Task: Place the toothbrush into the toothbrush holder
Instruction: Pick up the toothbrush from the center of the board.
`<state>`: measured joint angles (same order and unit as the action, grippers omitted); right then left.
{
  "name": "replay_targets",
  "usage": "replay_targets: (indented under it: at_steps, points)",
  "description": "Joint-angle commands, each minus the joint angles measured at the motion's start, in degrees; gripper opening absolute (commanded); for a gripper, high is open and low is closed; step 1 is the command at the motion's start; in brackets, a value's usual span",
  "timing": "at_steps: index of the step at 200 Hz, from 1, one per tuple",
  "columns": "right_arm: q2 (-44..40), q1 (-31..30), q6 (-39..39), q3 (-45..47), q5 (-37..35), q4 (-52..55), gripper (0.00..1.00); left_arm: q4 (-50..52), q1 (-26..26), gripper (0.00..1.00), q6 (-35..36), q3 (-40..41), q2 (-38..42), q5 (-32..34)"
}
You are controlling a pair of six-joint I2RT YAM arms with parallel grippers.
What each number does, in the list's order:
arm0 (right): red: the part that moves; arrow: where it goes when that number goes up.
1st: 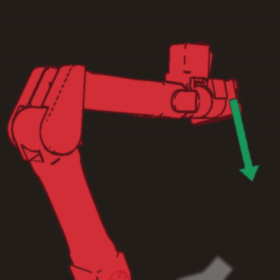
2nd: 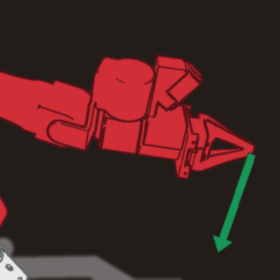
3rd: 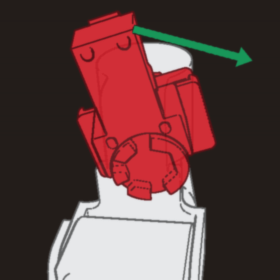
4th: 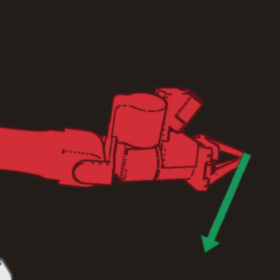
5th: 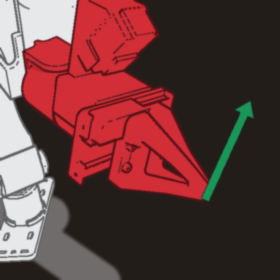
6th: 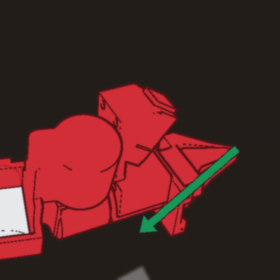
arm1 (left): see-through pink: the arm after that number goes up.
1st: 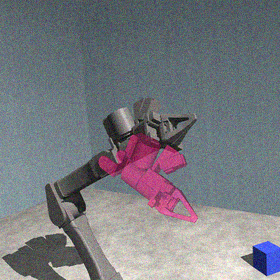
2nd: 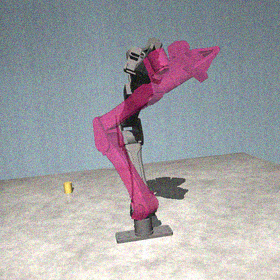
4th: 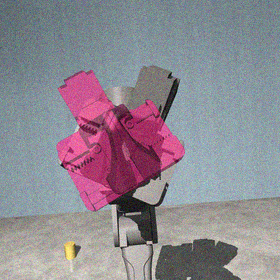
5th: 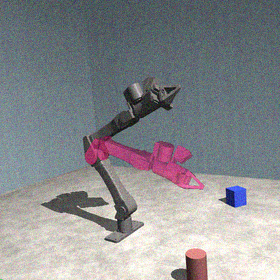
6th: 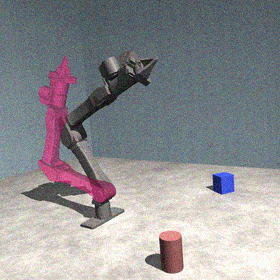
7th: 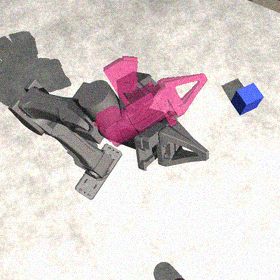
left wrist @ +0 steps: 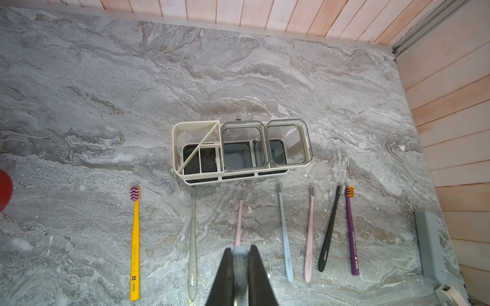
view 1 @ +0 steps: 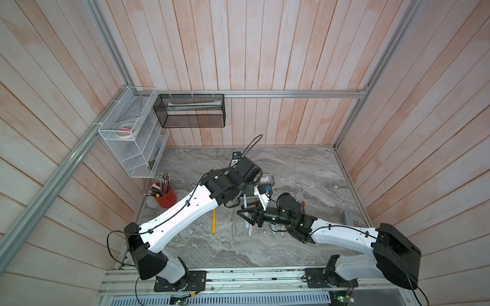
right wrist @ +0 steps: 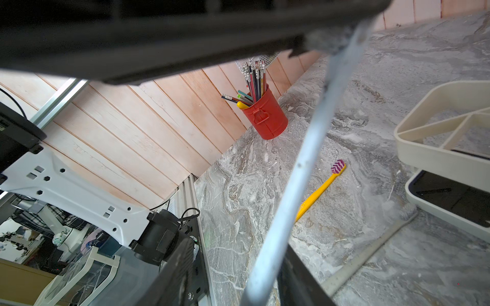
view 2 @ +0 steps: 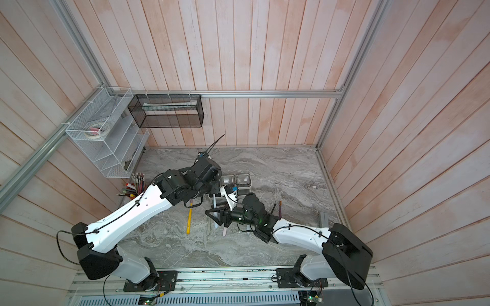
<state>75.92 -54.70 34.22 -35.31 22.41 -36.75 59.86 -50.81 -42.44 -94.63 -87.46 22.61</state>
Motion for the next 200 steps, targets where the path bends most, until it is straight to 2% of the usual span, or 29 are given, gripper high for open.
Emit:
replay_targets:
  at_steps: [1,73,124,160,187,197,200]
  points:
    - [-0.3,0.6,-0.1,-0.9,1.2,0.7,0.46,2.2,-0.2,0.00,1.5,-1.8,-0.7,3.0]
    - [1.7,1.4,2.3,-0.6,4.4,-1.8,0.44,1.1,-0.2,0.00,2.4,-1.3,-0.5,2.3]
    - [2.8,1.4,3.2,-0.2,5.2,-2.7,0.26,0.2,-0.2,0.00,2.9,-1.8,-0.1,1.8]
    - [2.9,1.5,2.9,-1.0,5.1,-1.4,0.00,-0.4,-0.2,0.00,2.7,-1.8,0.1,0.9]
    - [2.7,1.6,2.6,-1.5,5.3,-0.5,0.00,-0.4,-0.2,0.16,2.7,-2.5,0.3,0.5]
    - [2.4,1.6,2.4,-1.5,5.2,-0.1,0.00,-0.2,-0.2,0.28,2.7,-3.0,0.3,0.7]
    - [2.4,1.6,2.4,-1.4,5.0,0.0,0.00,-0.1,-0.2,0.34,2.6,-3.1,0.3,0.7]
